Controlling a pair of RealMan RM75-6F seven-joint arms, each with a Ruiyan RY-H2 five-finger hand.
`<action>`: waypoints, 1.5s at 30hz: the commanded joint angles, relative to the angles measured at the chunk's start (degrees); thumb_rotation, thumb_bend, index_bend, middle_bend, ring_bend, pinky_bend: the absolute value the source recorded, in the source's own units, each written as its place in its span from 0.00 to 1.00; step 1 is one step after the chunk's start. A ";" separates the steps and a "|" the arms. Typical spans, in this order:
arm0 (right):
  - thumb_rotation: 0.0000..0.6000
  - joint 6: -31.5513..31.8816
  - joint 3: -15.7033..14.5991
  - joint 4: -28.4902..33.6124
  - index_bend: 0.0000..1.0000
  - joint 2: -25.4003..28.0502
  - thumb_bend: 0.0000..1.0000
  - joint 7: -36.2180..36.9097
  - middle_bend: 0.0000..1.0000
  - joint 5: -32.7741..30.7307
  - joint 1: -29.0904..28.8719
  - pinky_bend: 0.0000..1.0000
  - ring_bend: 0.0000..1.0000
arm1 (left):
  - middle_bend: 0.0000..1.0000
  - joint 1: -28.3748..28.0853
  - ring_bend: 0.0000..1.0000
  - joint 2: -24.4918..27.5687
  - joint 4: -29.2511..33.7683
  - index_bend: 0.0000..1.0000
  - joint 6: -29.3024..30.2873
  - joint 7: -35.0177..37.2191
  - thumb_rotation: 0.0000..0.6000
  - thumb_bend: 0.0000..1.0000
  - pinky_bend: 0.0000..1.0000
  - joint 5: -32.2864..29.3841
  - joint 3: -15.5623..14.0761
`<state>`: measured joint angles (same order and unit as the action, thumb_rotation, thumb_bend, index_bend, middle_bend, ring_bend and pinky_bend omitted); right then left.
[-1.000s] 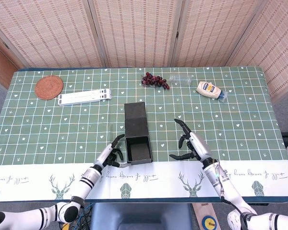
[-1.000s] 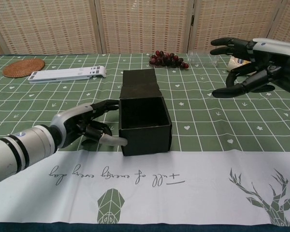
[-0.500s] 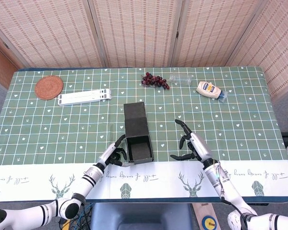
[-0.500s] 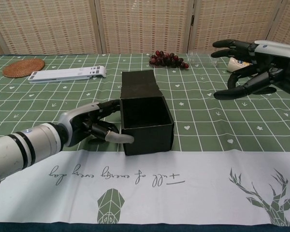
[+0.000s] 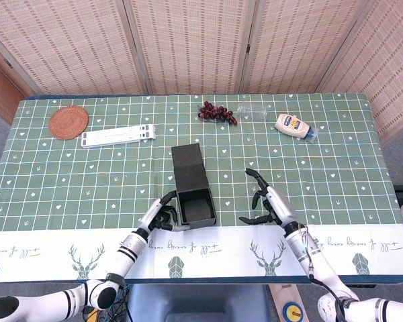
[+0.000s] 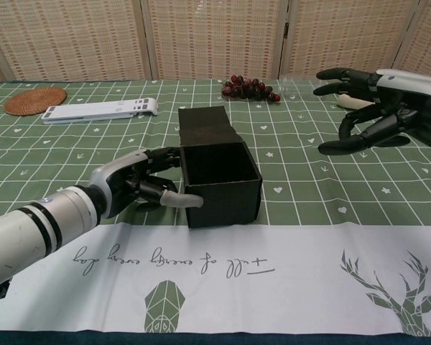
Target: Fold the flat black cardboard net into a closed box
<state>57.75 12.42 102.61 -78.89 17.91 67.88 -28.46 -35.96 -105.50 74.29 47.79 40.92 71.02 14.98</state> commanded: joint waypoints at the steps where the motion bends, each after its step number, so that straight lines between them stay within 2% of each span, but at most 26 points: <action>1: 1.00 -0.68 -0.07 -0.68 0.00 -0.46 0.00 -0.18 0.07 -0.71 -0.32 1.00 0.60 | 0.21 0.15 0.63 0.75 0.34 0.23 -0.02 0.93 1.00 0.13 0.93 0.52 0.15; 11: 1.00 -5.49 2.29 -7.89 0.00 -5.42 0.00 -3.30 0.08 -8.46 -4.54 1.00 0.60 | 0.22 -0.32 0.63 8.73 6.50 0.24 -1.46 7.62 1.00 0.13 0.93 6.17 -0.19; 20: 1.00 -9.40 5.73 -15.10 0.00 -11.96 0.00 -6.34 0.09 -15.24 -10.12 1.00 0.60 | 0.22 -0.66 0.62 15.49 13.06 0.24 0.31 12.48 1.00 0.13 0.93 12.15 -2.17; 29: 1.00 -10.09 10.29 -20.93 0.00 -18.87 0.00 -7.75 0.09 -18.99 -15.73 1.00 0.61 | 0.22 -2.05 0.62 17.37 16.26 0.23 0.56 12.52 1.00 0.13 0.93 12.97 -3.62; 34: 1.00 -8.91 12.83 -22.83 0.00 -21.77 0.00 -7.19 0.09 -19.07 -17.75 1.00 0.61 | 0.22 -2.97 0.62 17.42 16.52 0.23 -0.24 11.79 1.00 0.13 0.93 12.43 -4.41; 40: 1.00 -6.46 15.91 -22.10 0.00 -23.06 0.00 -5.06 0.12 -17.63 -18.60 1.00 0.61 | 0.22 -4.11 0.62 16.56 15.39 0.23 -1.50 10.65 1.00 0.13 0.93 10.79 -4.95; 45: 1.00 -7.10 16.86 -18.95 0.00 -22.01 0.00 -3.74 0.15 -17.18 -18.64 1.00 0.62 | 0.22 -5.03 0.62 15.47 13.65 0.23 -2.92 9.64 1.00 0.13 0.93 8.51 -4.71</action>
<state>50.99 29.01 82.66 -101.38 13.80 50.53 -47.07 -40.74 -89.74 88.35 45.24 50.78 80.03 10.13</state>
